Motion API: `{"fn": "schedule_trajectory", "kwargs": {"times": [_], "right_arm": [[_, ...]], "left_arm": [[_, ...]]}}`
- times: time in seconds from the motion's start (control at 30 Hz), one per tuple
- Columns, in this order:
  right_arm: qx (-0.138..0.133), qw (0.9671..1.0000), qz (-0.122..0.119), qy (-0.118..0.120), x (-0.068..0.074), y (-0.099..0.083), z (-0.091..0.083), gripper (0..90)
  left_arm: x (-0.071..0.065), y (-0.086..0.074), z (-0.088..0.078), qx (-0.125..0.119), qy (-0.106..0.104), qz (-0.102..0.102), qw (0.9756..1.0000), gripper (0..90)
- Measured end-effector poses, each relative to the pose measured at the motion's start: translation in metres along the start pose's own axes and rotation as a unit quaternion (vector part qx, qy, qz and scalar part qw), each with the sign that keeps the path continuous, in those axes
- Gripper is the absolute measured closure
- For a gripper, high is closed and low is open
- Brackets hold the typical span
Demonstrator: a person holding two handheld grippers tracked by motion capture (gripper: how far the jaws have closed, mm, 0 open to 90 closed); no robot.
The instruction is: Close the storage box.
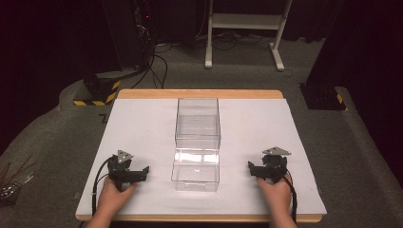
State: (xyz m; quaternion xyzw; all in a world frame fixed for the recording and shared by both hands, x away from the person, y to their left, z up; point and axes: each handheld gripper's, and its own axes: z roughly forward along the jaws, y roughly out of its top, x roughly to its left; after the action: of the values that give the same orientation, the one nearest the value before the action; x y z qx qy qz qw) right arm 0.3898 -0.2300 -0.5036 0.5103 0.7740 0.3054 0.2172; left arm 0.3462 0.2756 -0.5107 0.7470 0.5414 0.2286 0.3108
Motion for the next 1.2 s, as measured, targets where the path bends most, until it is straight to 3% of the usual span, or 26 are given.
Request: {"fn": "schedule_trajectory", "kwargs": {"times": [1.03, 1.2], "right_arm": [[-0.001, 1.0, -0.003, 0.004, -0.0006, 0.0002, -0.0009, 10.4], [-0.021, 0.9997, 0.007, 0.007, -0.0016, 0.0005, -0.0072, 10.5]], "left_arm": [[-0.0003, -0.0004, 0.0, -0.002, 0.0, -0.001, 1.0, 1.0], [-0.0007, -0.0008, -0.0002, -0.003, 0.004, 0.001, 1.0, 1.2]]}}
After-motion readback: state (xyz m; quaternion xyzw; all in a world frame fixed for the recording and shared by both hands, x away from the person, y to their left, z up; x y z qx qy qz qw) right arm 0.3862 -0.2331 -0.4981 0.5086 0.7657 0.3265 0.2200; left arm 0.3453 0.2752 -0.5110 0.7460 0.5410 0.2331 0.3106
